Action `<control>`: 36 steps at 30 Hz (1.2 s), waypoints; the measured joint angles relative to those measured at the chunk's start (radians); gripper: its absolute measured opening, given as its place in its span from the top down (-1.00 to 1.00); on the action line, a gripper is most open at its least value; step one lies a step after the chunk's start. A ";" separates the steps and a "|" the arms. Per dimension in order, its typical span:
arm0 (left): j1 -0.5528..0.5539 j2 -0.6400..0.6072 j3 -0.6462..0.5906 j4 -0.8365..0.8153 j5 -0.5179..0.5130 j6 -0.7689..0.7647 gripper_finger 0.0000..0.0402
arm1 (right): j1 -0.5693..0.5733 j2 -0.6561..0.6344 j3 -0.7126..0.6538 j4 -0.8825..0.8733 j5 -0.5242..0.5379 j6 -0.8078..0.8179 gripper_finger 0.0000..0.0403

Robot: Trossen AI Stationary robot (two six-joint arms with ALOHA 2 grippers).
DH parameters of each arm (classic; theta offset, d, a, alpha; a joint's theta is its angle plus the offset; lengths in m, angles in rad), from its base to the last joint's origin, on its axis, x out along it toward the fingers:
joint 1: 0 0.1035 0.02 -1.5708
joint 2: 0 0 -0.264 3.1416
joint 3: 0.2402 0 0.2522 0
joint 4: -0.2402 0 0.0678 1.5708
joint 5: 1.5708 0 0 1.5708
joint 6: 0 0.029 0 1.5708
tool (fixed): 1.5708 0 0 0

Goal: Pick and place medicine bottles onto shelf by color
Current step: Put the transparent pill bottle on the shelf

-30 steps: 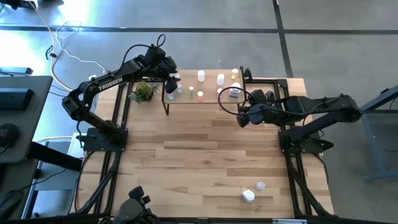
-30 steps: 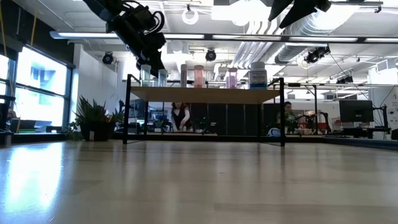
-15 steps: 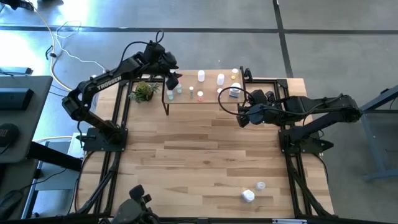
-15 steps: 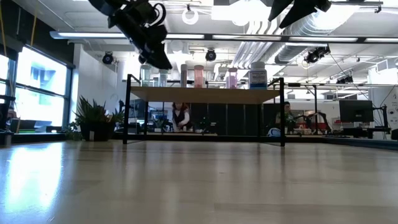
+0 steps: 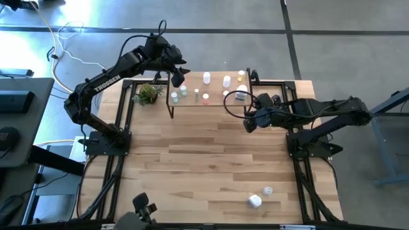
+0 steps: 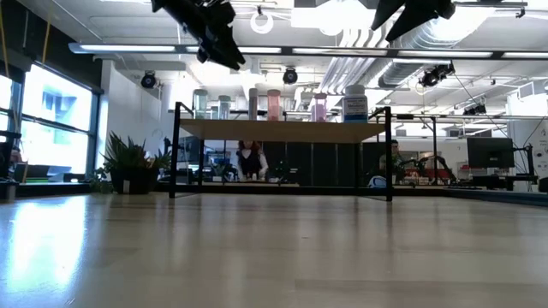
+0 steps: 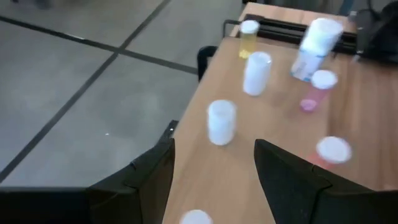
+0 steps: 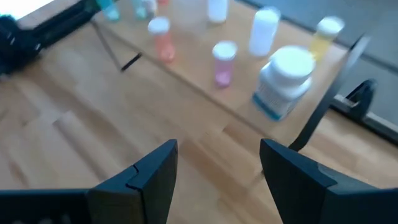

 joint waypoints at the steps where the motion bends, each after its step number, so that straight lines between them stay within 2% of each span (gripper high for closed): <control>1: -0.009 0.000 0.009 -0.015 0.000 -0.001 -0.05 | 0.000 0.000 0.000 -0.004 -0.023 0.000 -0.09; 5: -0.055 -0.001 0.012 -0.066 0.024 -0.002 -0.05 | 0.000 0.000 0.000 -0.022 -0.100 0.000 -0.09; 11: -0.160 -0.002 -0.012 -0.090 0.194 -0.035 -0.05 | 0.000 0.000 0.000 -0.038 -0.221 0.000 -0.09; 16: -0.260 -0.002 -0.035 -0.078 0.208 -0.107 -0.05 | 0.000 0.000 0.000 -0.086 -0.351 0.000 -0.09; 20: -0.345 -0.002 -0.047 -0.072 0.185 -0.155 -0.05 | 0.001 0.000 0.000 -0.133 -0.409 0.000 -0.09; 25: -0.446 -0.002 -0.047 -0.069 0.090 -0.250 -0.05 | 0.001 0.000 0.000 -0.174 -0.493 -0.008 -0.14; 31: -0.566 -0.002 -0.047 -0.069 0.013 -0.367 -0.05 | 0.003 0.000 0.000 -0.179 -0.607 -0.099 -0.30; 36: -0.678 -0.002 -0.047 -0.074 -0.079 -0.454 -0.05 | 0.049 0.000 0.000 -0.226 -0.669 -0.181 -0.37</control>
